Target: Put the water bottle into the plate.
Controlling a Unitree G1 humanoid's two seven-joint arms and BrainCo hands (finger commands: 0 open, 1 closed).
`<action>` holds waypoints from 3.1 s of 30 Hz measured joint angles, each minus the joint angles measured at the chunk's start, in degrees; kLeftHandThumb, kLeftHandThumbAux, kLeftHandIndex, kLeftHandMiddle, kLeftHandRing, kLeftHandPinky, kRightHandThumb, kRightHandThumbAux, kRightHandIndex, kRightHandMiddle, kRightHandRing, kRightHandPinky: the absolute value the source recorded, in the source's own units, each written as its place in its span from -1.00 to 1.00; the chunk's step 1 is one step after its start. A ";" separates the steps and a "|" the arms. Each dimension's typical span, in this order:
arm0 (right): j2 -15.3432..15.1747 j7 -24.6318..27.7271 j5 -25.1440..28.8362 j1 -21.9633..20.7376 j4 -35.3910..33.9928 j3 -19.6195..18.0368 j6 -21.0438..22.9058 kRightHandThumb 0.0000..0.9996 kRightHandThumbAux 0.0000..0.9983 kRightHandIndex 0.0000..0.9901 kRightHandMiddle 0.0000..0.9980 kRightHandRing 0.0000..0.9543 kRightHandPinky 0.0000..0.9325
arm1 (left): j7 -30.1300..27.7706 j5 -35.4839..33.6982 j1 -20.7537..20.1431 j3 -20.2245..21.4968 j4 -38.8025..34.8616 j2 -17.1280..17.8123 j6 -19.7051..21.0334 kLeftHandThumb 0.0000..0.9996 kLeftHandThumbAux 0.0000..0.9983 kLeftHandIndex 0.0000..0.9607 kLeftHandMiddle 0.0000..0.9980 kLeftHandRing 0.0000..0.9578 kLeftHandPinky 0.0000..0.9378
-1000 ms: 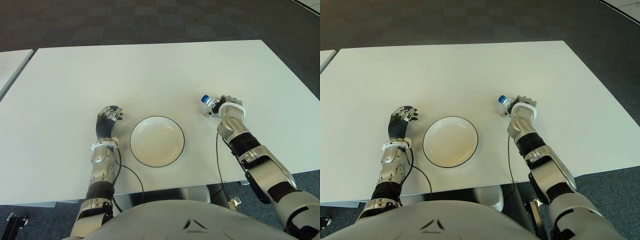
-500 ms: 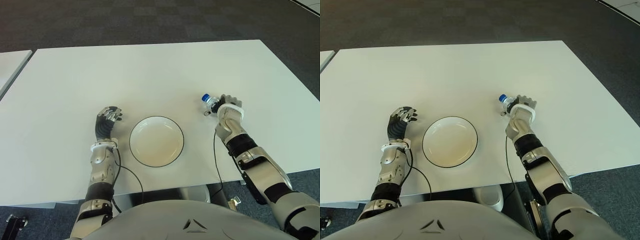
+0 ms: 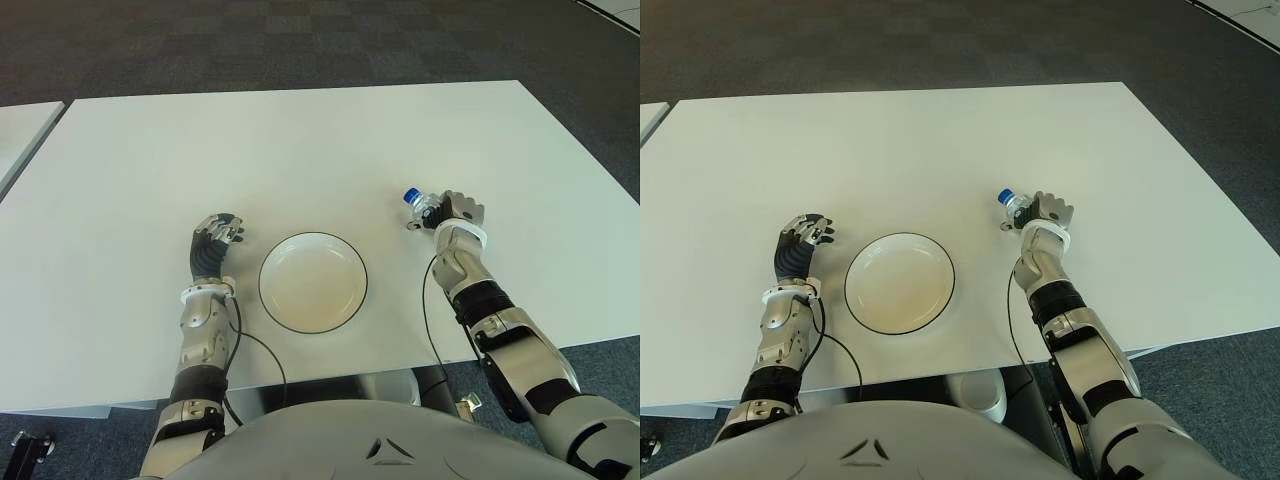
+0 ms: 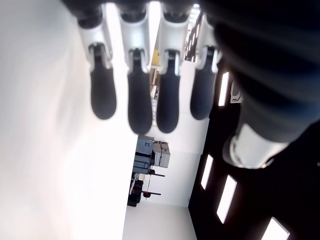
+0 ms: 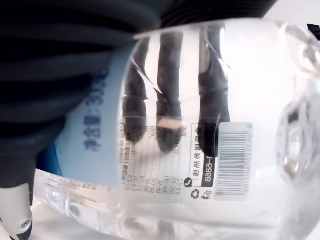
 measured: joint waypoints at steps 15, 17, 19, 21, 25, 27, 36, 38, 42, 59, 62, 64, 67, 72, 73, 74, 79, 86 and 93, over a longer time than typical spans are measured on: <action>0.24 -6.00 1.99 3.53 -3.50 -3.73 -5.58 0.41 0.46 -0.12 0.58 0.66 0.75 | 0.00 -0.04 0.01 -0.03 -0.23 0.13 -0.13 0.68 0.35 -0.09 -0.07 0.07 0.07; 0.14 -6.47 2.11 3.90 -4.04 -4.06 -6.50 0.41 0.46 -0.12 0.59 0.67 0.75 | 0.00 -0.04 0.03 -0.03 -0.23 0.12 -0.13 0.68 0.35 -0.09 -0.07 0.06 0.07; 0.10 -6.85 2.52 4.25 -4.75 -4.53 -7.21 0.41 0.46 -0.12 0.59 0.67 0.76 | 0.00 -0.04 0.03 -0.03 -0.23 0.11 -0.13 0.68 0.35 -0.09 -0.07 0.06 0.06; 0.11 -7.17 3.22 4.76 -5.66 -5.15 -7.85 0.41 0.46 -0.12 0.60 0.69 0.78 | 0.00 -0.02 0.04 -0.04 -0.23 0.15 -0.16 0.68 0.35 -0.09 -0.07 0.07 0.07; 0.22 -8.03 4.28 6.48 -8.59 -6.26 -9.30 0.41 0.45 -0.11 0.62 0.70 0.79 | 0.00 -0.02 0.15 -0.07 -0.22 0.24 -0.46 0.68 0.35 -0.09 -0.07 0.07 0.07; 0.33 -8.23 4.54 7.57 -10.69 -6.48 -9.82 0.41 0.45 -0.11 0.63 0.72 0.80 | 0.00 -0.08 0.16 -0.06 -0.22 0.23 -0.52 0.68 0.35 -0.09 -0.07 0.07 0.08; 2.63 -7.71 5.48 14.78 -26.01 -6.62 -10.66 0.41 0.45 -0.11 0.68 0.76 0.83 | -0.02 -0.13 0.04 -0.04 -0.64 0.23 -0.79 0.68 0.35 -0.09 -0.07 0.06 0.07; 2.95 -7.60 5.41 16.04 -30.08 -6.63 -10.68 0.41 0.45 -0.11 0.69 0.77 0.84 | -0.02 -0.13 0.02 -0.06 -0.80 0.22 -0.79 0.68 0.35 -0.09 -0.07 0.06 0.07; 3.30 -7.54 5.19 17.59 -38.16 -6.69 -11.21 0.41 0.45 -0.12 0.73 0.82 0.87 | -0.01 -0.07 0.10 -0.09 -0.86 0.13 -0.58 0.68 0.35 -0.08 -0.07 0.06 0.07; 5.15 -5.47 4.38 20.19 -51.74 -4.60 -19.85 0.41 0.45 -0.12 0.72 0.80 0.80 | 0.16 -0.14 0.19 -0.06 -0.77 -0.08 0.02 0.68 0.35 -0.10 -0.06 0.09 0.10; 5.41 -5.37 3.65 20.34 -51.90 -2.96 -21.78 0.41 0.46 -0.12 0.73 0.80 0.82 | 0.14 -0.21 0.16 -0.03 -0.72 -0.08 0.02 0.68 0.35 -0.09 -0.06 0.10 0.10; 5.21 -5.40 2.92 20.36 -52.13 -1.74 -23.81 0.41 0.46 -0.12 0.73 0.81 0.83 | 0.12 -0.28 0.15 -0.01 -0.70 -0.07 0.02 0.68 0.35 -0.09 -0.06 0.09 0.10; 4.65 -5.18 2.79 20.38 -52.53 -0.35 -27.90 0.41 0.46 -0.12 0.74 0.81 0.84 | 0.07 -0.47 0.07 -0.01 -0.61 -0.04 0.02 0.68 0.35 -0.08 -0.07 0.09 0.09; 3.47 -3.44 3.45 20.32 -52.65 0.76 -34.29 0.41 0.46 -0.12 0.75 0.83 0.86 | 0.06 -0.62 -0.04 -0.01 -0.59 -0.02 0.02 0.68 0.35 -0.08 -0.07 0.09 0.10; 3.25 -2.93 3.61 20.27 -52.62 0.97 -35.38 0.42 0.46 -0.12 0.75 0.84 0.87 | 0.06 -0.65 -0.05 -0.01 -0.59 -0.02 0.02 0.68 0.35 -0.09 -0.07 0.09 0.10; 3.01 -2.34 3.77 20.17 -52.56 1.28 -36.34 0.42 0.46 -0.12 0.75 0.84 0.87 | 0.06 -0.71 -0.05 0.00 -0.62 -0.02 0.02 0.68 0.35 -0.09 -0.07 0.09 0.10; 2.04 1.47 4.46 19.75 -52.05 2.89 -40.57 0.42 0.45 -0.12 0.77 0.85 0.89 | 0.03 -1.17 -0.01 0.05 -0.64 -0.01 0.03 0.68 0.35 -0.09 -0.07 0.08 0.08; 1.81 6.75 5.82 19.43 -48.37 6.22 -45.17 0.43 0.45 -0.11 0.78 0.86 0.90 | 0.03 -1.18 0.09 0.03 -0.64 0.01 0.13 0.68 0.35 -0.08 -0.07 0.07 0.08; 2.30 11.29 5.60 19.00 -43.11 9.03 -46.26 0.43 0.44 -0.11 0.78 0.87 0.91 | 0.04 -1.18 -0.01 0.07 -0.67 -0.02 0.17 0.68 0.35 -0.08 -0.07 0.08 0.09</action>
